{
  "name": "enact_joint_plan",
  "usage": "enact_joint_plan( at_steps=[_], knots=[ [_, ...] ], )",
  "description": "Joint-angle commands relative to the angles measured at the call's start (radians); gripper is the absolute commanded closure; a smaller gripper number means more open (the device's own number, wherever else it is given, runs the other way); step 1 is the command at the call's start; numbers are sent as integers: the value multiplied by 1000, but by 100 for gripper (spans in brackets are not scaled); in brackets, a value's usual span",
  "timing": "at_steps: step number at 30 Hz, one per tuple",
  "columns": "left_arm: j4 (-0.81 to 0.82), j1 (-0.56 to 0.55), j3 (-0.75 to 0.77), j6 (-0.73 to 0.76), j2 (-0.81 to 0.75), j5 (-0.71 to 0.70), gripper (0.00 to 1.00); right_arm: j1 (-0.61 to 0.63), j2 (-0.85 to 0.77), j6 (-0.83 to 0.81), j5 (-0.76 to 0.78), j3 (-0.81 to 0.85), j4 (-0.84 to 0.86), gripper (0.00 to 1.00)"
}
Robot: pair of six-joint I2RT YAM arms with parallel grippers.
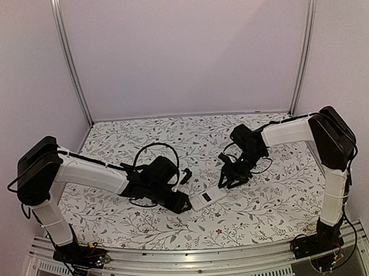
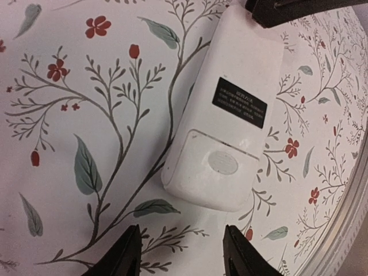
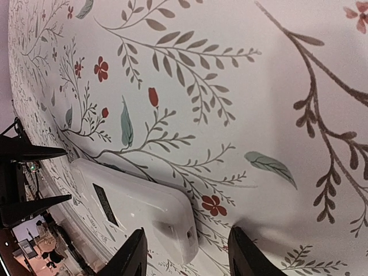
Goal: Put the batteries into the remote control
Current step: Adjust the remote control at the center of the board, then press the battery cover onto the remote control without the battery cover.
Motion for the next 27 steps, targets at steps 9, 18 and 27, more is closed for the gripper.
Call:
enact_joint_plan(
  at_steps=[9,18,27],
  knots=[
    [121,32,-109,-98,-56,21,51,-3,6,-55,16,13,-47,50],
    [236,22,-97,-175,-36,57,61,29,16,-65,-5,4,-51,56],
    [171,9,-49,-211,14,17,69,44,6,-59,-5,-21,-52,64]
  ],
)
